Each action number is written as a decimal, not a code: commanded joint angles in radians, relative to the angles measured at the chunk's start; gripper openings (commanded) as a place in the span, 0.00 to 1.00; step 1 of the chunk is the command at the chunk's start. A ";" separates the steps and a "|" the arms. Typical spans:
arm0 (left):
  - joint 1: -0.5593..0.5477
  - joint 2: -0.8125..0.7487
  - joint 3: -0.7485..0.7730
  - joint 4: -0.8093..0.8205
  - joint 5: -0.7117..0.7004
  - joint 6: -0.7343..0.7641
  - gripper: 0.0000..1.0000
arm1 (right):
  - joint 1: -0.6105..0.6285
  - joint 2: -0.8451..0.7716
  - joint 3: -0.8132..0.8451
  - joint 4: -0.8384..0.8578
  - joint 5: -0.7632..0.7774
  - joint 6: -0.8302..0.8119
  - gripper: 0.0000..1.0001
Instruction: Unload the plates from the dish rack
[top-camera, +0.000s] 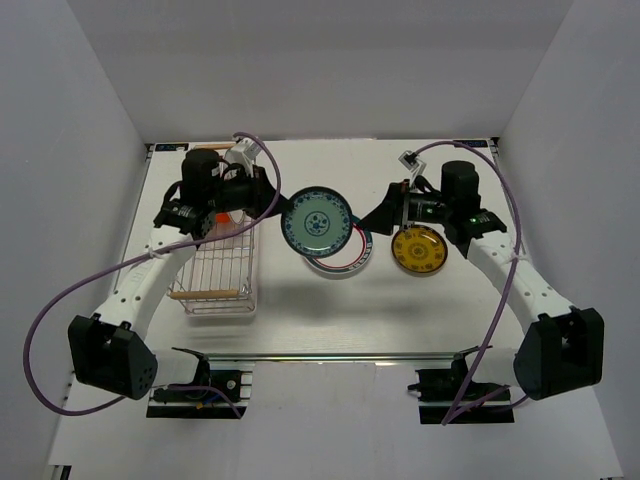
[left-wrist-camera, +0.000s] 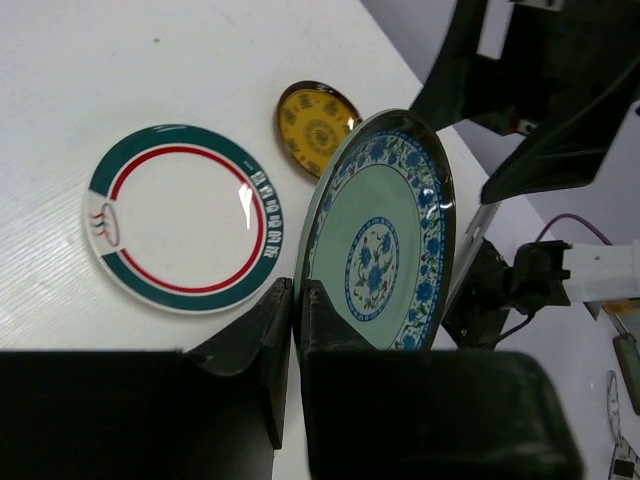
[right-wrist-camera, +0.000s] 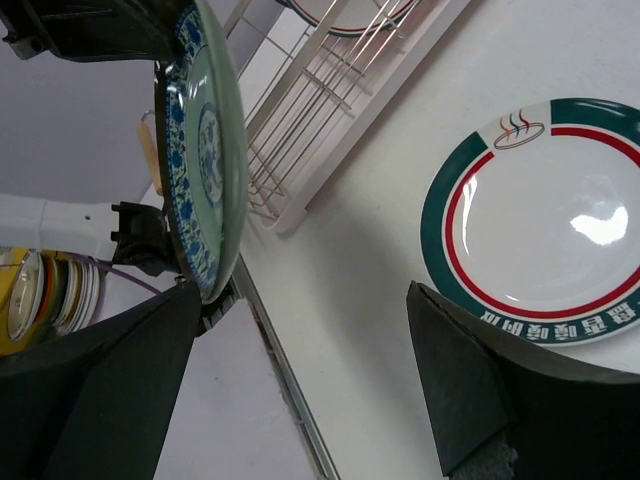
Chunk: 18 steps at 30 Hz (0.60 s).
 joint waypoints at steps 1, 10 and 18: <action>-0.027 -0.024 -0.014 0.105 0.082 -0.030 0.00 | 0.017 0.026 -0.015 0.069 -0.040 0.011 0.89; -0.084 0.045 -0.023 0.087 0.028 -0.033 0.00 | 0.051 0.085 -0.012 0.133 -0.060 0.078 0.56; -0.113 0.065 0.006 0.013 -0.094 -0.017 0.18 | 0.043 0.122 0.015 0.027 -0.003 0.074 0.00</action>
